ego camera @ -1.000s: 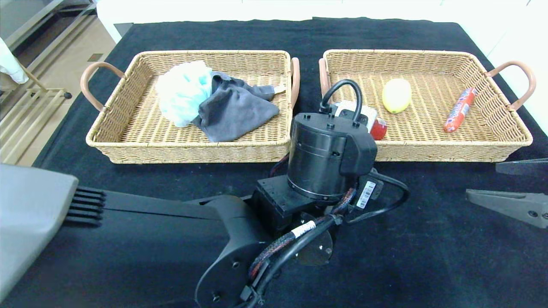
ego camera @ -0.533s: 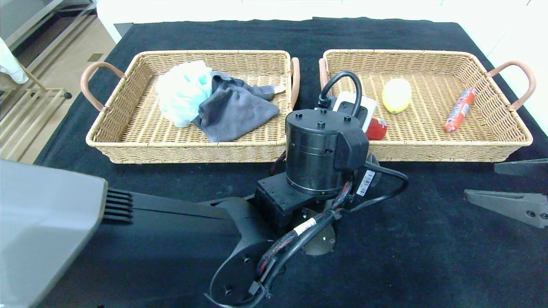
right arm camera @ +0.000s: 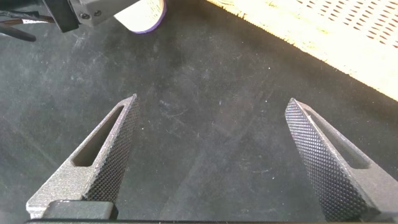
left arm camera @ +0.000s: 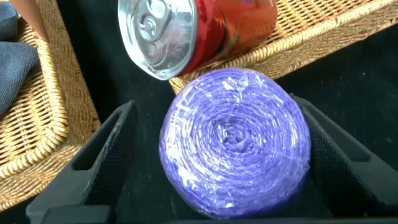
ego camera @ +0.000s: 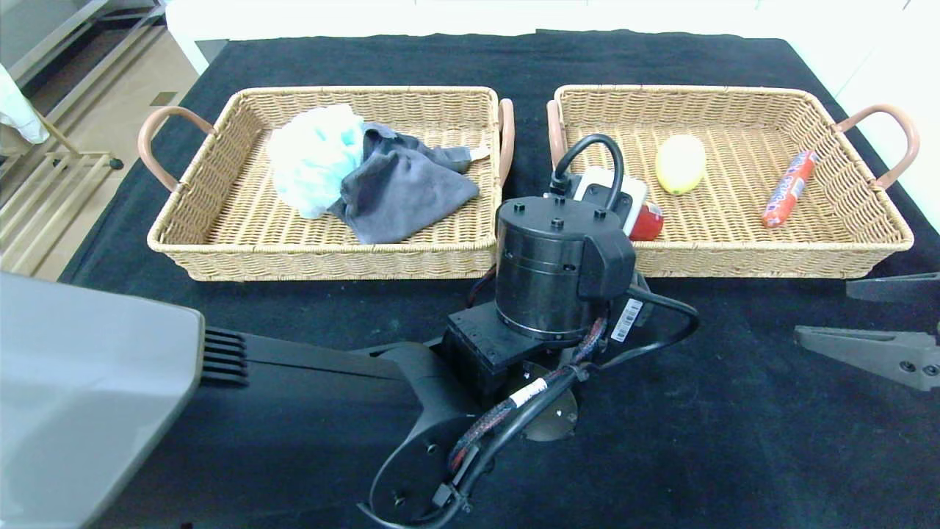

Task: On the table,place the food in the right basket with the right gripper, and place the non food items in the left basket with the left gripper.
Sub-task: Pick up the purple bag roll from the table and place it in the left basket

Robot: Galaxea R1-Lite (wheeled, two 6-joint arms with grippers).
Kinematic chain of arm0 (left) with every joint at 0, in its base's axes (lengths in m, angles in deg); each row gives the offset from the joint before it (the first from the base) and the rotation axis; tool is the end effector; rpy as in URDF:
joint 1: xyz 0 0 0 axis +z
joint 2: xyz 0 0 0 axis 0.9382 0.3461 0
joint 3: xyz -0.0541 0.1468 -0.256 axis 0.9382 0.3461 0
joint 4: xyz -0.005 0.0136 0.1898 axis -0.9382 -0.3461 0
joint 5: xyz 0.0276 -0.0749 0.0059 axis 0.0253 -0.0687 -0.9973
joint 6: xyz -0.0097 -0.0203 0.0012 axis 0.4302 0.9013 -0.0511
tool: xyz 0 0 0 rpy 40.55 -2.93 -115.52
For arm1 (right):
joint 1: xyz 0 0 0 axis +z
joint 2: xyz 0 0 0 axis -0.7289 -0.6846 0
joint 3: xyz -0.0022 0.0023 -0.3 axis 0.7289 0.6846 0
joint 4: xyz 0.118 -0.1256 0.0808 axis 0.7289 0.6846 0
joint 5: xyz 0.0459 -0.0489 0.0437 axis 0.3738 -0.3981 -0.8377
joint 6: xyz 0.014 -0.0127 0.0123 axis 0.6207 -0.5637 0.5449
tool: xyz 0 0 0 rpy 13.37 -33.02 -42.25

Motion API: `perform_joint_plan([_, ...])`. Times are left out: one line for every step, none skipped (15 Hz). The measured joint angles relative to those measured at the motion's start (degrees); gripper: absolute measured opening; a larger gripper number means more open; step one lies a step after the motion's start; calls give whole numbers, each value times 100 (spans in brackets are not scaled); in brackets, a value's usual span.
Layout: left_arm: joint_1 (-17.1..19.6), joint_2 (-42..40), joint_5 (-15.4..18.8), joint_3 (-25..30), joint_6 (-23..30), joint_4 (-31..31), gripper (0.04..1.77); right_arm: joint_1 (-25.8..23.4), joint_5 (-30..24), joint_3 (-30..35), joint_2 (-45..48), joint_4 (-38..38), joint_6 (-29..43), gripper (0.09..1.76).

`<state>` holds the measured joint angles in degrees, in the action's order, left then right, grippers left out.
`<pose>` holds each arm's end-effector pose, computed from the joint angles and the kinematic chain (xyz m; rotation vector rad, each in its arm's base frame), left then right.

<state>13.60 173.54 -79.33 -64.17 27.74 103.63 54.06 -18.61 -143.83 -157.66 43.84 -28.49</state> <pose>0.2384 -0.3329 0.2201 0.1880 -0.0144 -0.3937 0.1649 0.0297 0.2740 -0.1552 0.3713 0.5548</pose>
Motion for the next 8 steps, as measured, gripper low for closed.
perform_joint_plan([-2,2,-4,0,0,-4,172,0,0,0,-2,0,-2,171])
perform_joint_plan([-2,2,-6,0,5,-4,172,0,0,0,0,0,-2,171])
perform_joint_plan([-2,2,-6,0,10,-6,172,0,-2,0,0,0,-2,171])
perform_joint_plan([-2,2,-12,2,11,-4,159,0,0,0,2,0,0,171])
perform_joint_plan([-2,-2,-15,11,2,-12,141,0,0,0,2,0,0,171])
perform_joint_plan([-2,-6,-15,22,2,-15,126,0,0,0,2,0,-2,171])
perform_joint_plan([-2,-11,-15,27,2,-17,112,0,2,2,5,0,-2,171])
perform_joint_plan([-2,-13,-15,27,2,-15,104,0,0,0,5,0,-2,171])
